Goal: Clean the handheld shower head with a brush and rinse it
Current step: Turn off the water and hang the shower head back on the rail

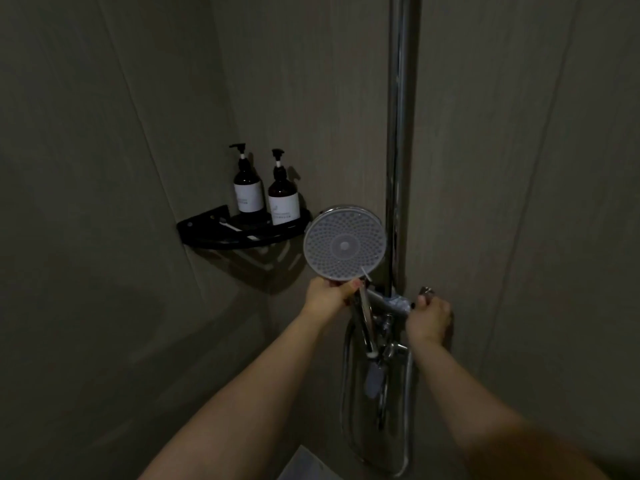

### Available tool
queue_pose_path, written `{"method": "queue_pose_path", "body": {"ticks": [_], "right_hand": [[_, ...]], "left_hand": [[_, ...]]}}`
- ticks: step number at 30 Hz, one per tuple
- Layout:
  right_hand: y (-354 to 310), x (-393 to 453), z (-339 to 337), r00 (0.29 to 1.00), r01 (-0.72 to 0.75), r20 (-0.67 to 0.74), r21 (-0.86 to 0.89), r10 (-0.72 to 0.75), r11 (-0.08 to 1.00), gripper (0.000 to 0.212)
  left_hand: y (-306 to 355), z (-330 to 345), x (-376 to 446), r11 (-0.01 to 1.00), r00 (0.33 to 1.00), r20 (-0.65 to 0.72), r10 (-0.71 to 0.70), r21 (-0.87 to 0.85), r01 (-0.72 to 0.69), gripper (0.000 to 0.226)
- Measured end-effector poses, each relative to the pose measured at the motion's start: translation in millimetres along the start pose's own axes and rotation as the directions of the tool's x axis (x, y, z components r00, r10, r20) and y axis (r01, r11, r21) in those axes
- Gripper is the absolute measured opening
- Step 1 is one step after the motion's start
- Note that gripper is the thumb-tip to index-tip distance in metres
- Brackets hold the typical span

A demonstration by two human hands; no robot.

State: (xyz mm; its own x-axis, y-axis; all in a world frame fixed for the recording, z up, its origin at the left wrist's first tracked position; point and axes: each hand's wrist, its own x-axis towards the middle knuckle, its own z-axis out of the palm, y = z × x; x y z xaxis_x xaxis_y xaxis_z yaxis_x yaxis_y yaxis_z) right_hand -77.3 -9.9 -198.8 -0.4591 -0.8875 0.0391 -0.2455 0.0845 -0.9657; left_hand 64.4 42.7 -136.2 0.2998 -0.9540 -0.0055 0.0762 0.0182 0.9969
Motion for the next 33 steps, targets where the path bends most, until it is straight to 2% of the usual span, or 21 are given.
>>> {"method": "queue_pose_path", "body": {"ticks": [2,3,5,7,9,11,14,16,19,21,27,29,31,33], "right_hand": [[-5.6,12.4,-11.0,0.996,0.007,-0.089,0.068,-0.001,0.998,0.026],[-10.0,18.3,-19.2,0.996,0.032,-0.091,0.143,-0.019,0.989,0.02],[-17.0,25.0,-35.1,0.992,0.126,-0.058,0.242,-0.116,0.962,0.019],[-25.6,15.9,-48.7,0.963,0.26,0.007,0.218,-0.268,0.941,0.013],[-34.2,-0.1,-53.1,0.914,0.349,0.154,0.179,-0.377,0.92,0.022],[-44.7,-20.6,-51.8,0.84,0.394,0.345,0.144,-0.419,0.908,0.028],[-60.9,-49.1,-42.6,0.722,0.421,0.565,0.099,-0.399,0.902,0.03],[-70.1,-64.1,-36.2,0.672,0.431,0.639,0.075,-0.375,0.899,0.022],[-84.3,-82.4,-29.1,0.65,0.452,0.657,0.069,-0.382,0.889,0.004],[-93.9,-95.6,-24.6,0.628,0.474,0.654,0.107,-0.421,0.874,0.009],[-108.9,-132.0,-6.4,0.556,0.51,0.702,0.135,-0.445,0.85,0.03],[-112.4,-144.0,2.0,0.529,0.525,0.714,0.149,-0.459,0.838,0.026],[-115.4,-154.3,10.8,0.52,0.509,0.717,0.176,-0.464,0.843,0.023],[-116.3,-161.6,19.0,0.521,0.47,0.721,0.205,-0.458,0.858,0.024]], "left_hand": [[0.2,-4.5,2.9,1.0,1.0,-0.024,0.009,0.0,-0.009,0.029],[0.1,-5.7,3.7,1.0,0.999,-0.034,0.007,-0.01,-0.007,0.028],[1.7,-7.1,3.8,0.999,0.999,-0.054,-0.002,-0.034,0.0,0.028],[7.0,-8.2,2.6,0.999,0.998,-0.059,0.003,-0.035,-0.005,0.031],[17.8,-11.3,1.6,0.999,0.998,-0.054,0.031,-0.043,-0.033,0.031],[35.0,-16.7,-0.5,0.997,0.996,-0.064,0.056,-0.053,-0.059,0.027],[63.9,-28.8,-7.6,0.989,0.993,-0.065,0.097,-0.105,-0.104,0.012],[82.8,-40.7,-13.5,0.973,0.99,-0.076,0.122,-0.189,-0.134,0.01],[111.4,-61.2,-27.1,0.915,0.984,-0.084,0.159,-0.362,-0.179,0.008],[127.4,-75.6,-37.0,0.878,0.974,-0.134,0.18,-0.424,-0.221,0.011],[149.4,-110.5,-50.8,0.859,0.954,-0.239,0.179,-0.435,-0.27,0.009],[153.1,-117.8,-55.0,0.853,0.947,-0.258,0.191,-0.434,-0.29,0.008],[155.0,-123.4,-58.2,0.84,0.941,-0.267,0.208,-0.444,-0.312,0.02],[156.3,-127.9,-60.5,0.832,0.934,-0.286,0.214,-0.448,-0.328,0.022]]}}
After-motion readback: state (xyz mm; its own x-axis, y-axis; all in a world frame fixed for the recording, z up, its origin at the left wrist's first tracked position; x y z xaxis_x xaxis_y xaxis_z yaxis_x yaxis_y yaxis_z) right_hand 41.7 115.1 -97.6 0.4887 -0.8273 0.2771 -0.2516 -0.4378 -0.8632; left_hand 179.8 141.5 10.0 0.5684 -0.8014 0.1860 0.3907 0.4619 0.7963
